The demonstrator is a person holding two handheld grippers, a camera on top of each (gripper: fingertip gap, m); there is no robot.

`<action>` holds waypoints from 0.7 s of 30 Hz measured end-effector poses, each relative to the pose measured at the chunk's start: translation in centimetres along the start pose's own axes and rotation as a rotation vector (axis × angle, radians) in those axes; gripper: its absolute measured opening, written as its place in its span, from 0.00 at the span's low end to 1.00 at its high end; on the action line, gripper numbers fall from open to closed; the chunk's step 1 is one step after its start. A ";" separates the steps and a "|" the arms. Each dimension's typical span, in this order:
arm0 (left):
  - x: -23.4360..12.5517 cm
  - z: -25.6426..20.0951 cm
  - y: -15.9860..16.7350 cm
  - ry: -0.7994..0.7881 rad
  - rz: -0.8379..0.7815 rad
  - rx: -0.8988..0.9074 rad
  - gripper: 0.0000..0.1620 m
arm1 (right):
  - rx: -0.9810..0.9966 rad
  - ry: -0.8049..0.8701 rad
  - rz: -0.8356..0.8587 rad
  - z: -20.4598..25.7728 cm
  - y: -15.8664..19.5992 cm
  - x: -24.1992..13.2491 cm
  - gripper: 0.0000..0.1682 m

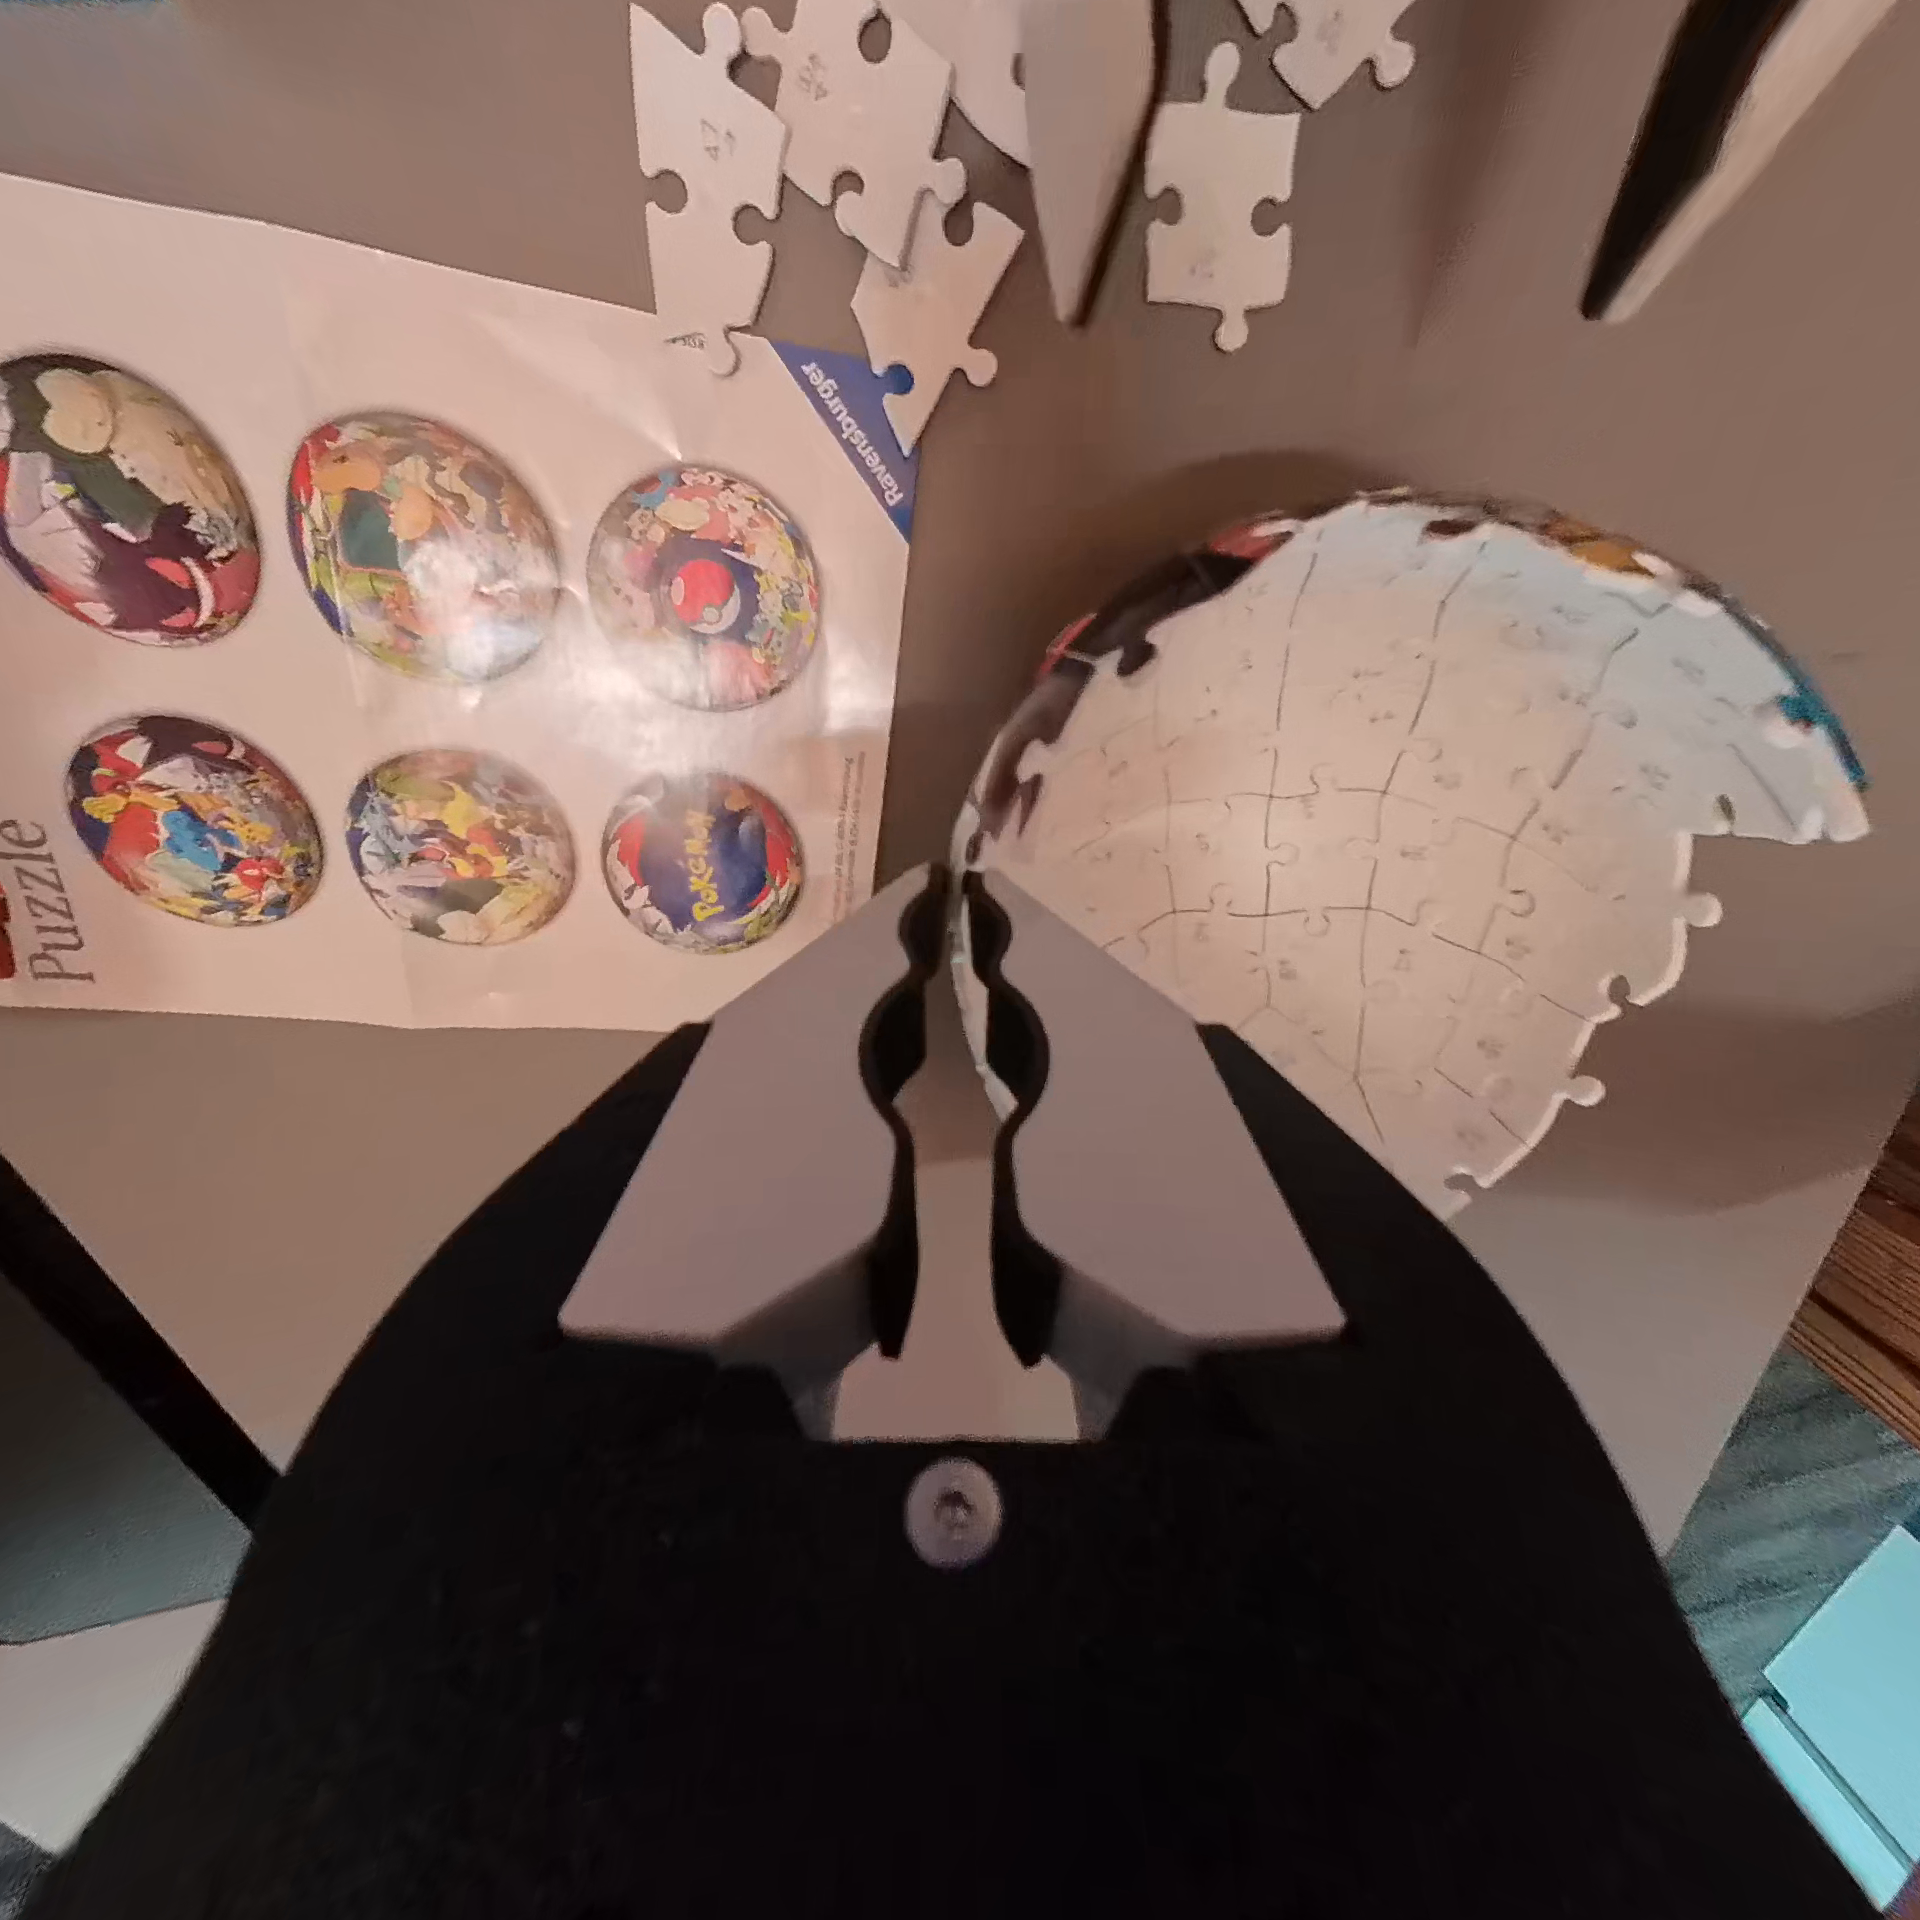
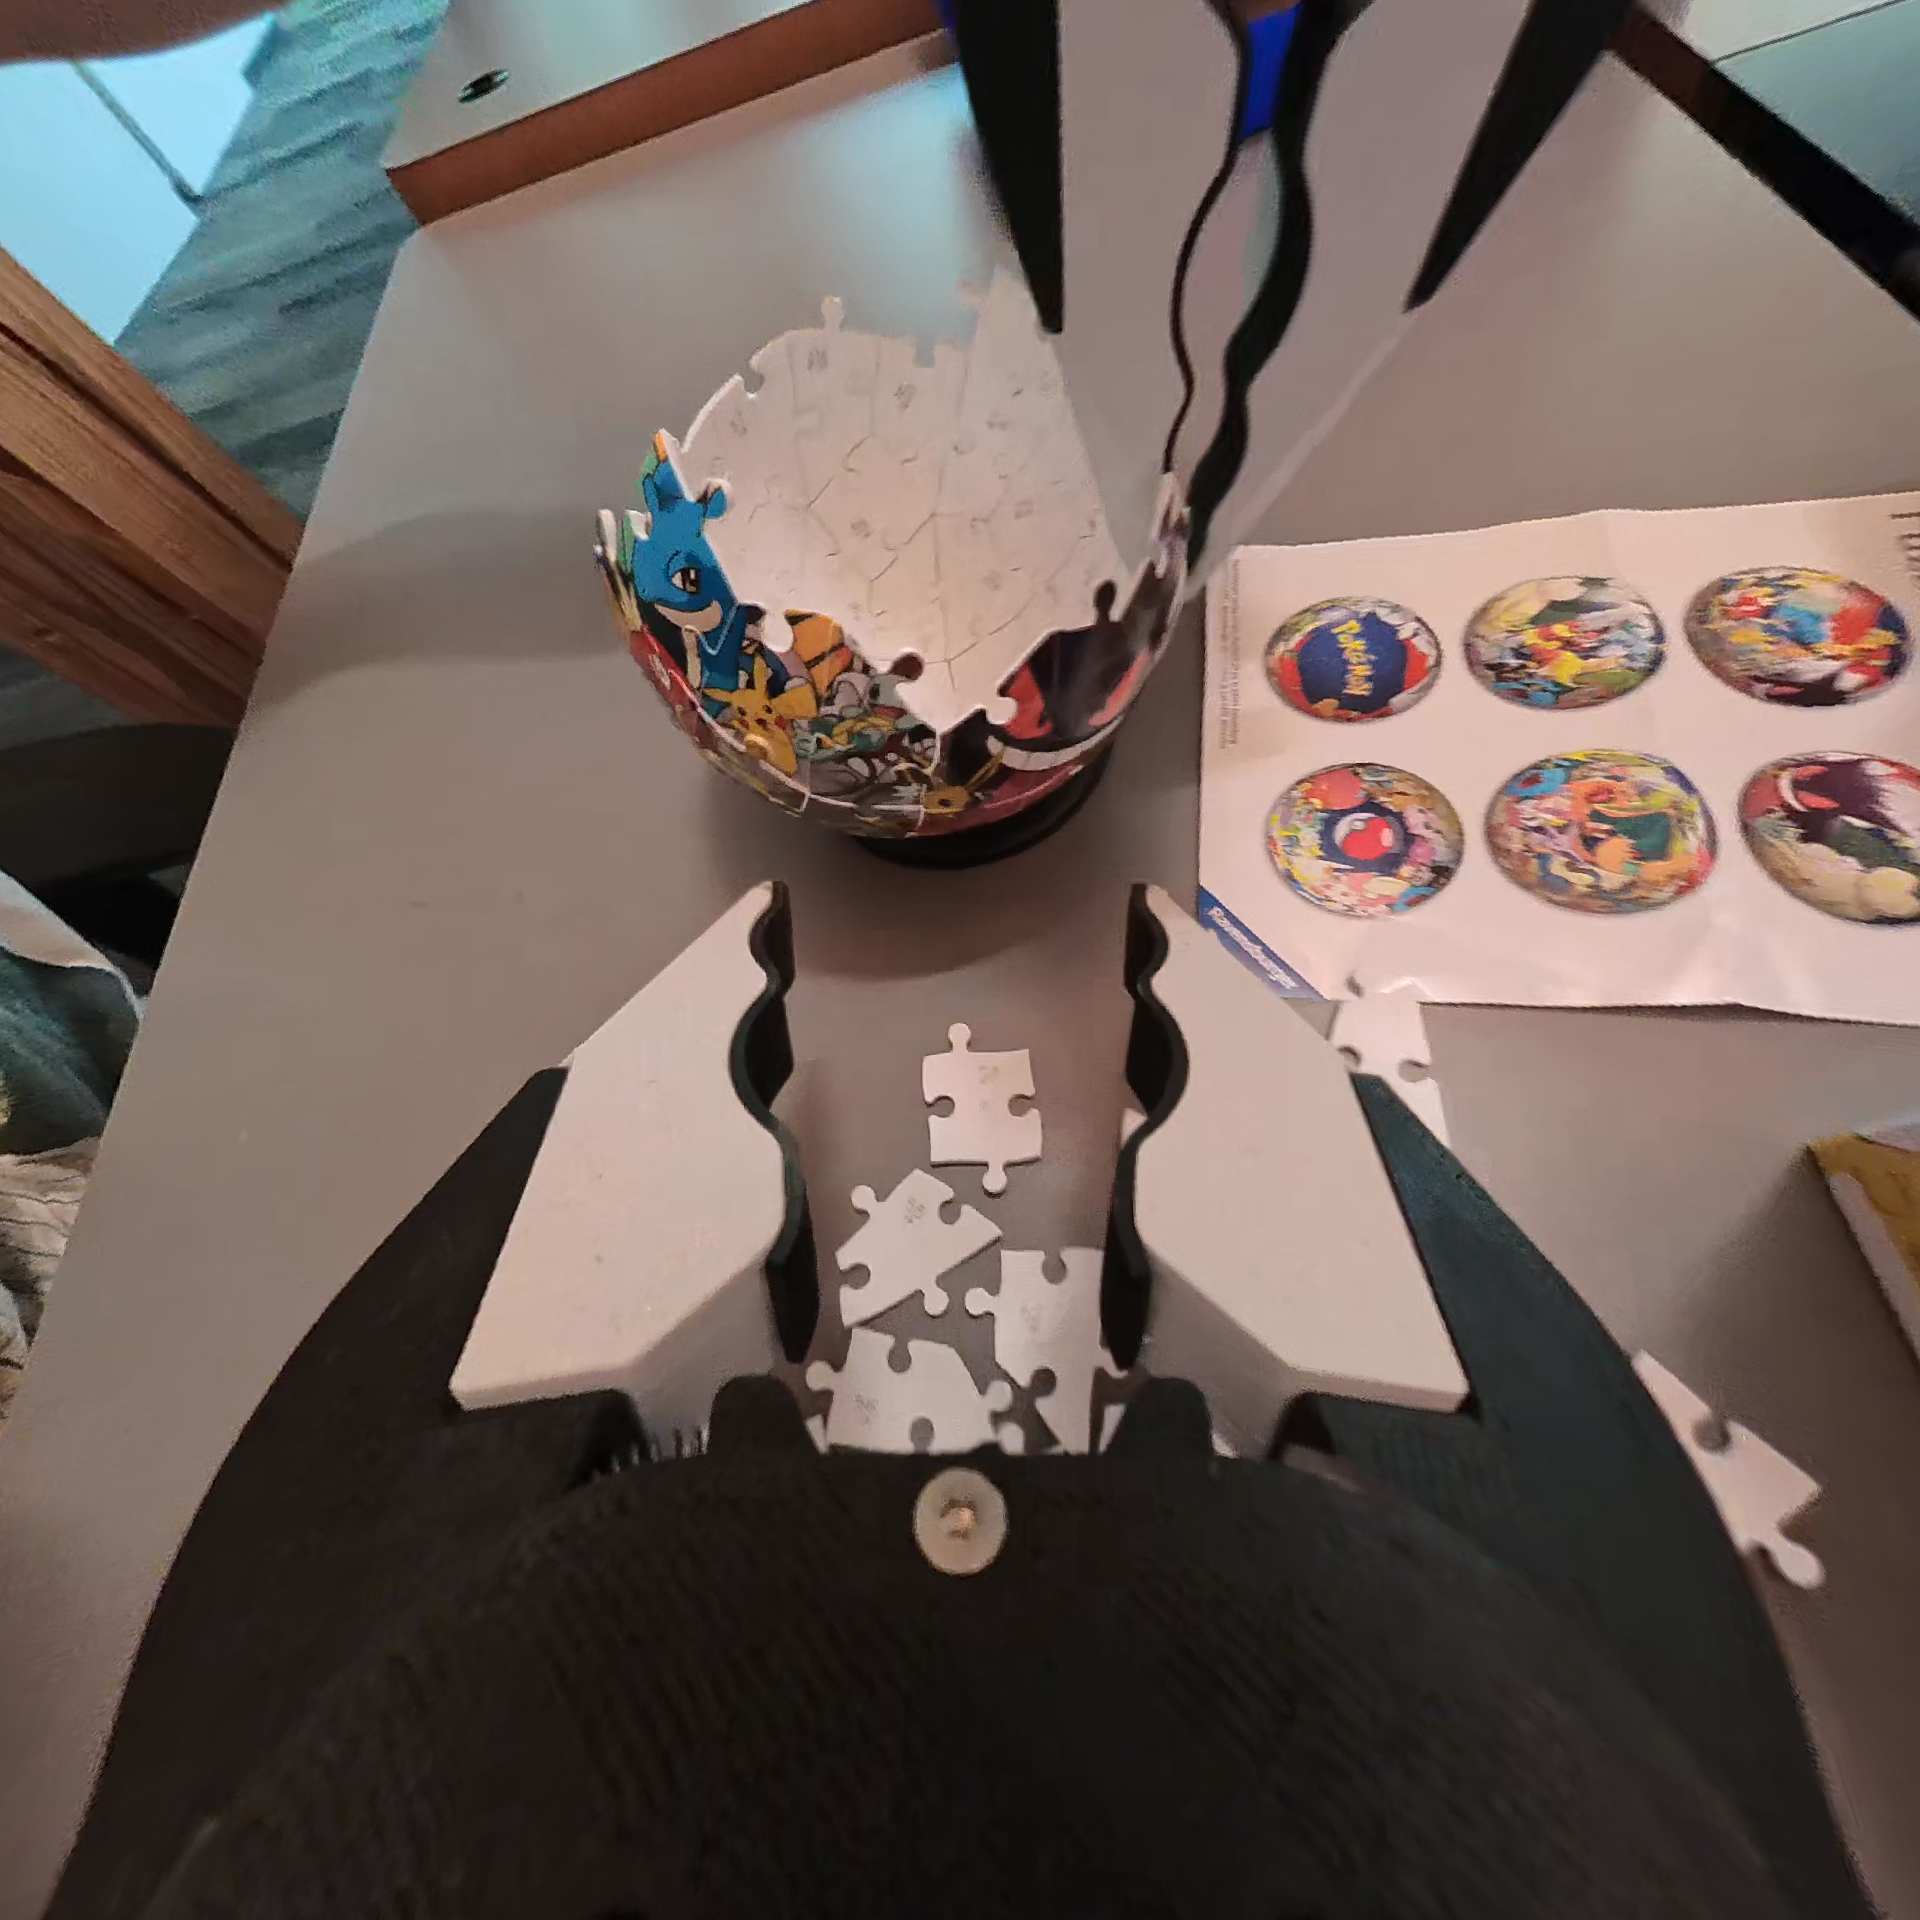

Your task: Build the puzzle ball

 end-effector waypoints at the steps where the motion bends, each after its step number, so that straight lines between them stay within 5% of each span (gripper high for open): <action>1: 0.0 0.0 0.0 0.003 -0.003 0.000 0.00 | 0.003 0.004 0.002 -0.1 0.1 -0.3 0.37; 10: 0.0 -0.2 0.1 0.025 0.012 -0.025 0.00 | 0.005 0.023 -0.011 -0.4 0.3 -1.7 0.37; 12: 0.0 -0.2 0.2 0.027 0.007 -0.037 0.11 | 0.004 0.057 0.021 -0.8 0.9 -2.0 0.36; 15: -0.8 -0.3 0.0 -0.006 -0.042 -0.042 0.13 | -0.005 0.161 0.137 -2.0 2.9 -3.1 0.36; 21: -5.9 -0.2 -0.9 -0.288 -0.294 -0.112 0.24 | -0.064 0.329 0.315 -3.1 6.2 -6.6 0.33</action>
Point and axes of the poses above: each gripper's, where its closed fingertips meet, x out along the fingers, y out of its underside, z = x × y across the jaws, the point moved 1 cm from there along -x, back along the fingers, and after that the axes turned 10 degrees about z, right-handed, at the moved point
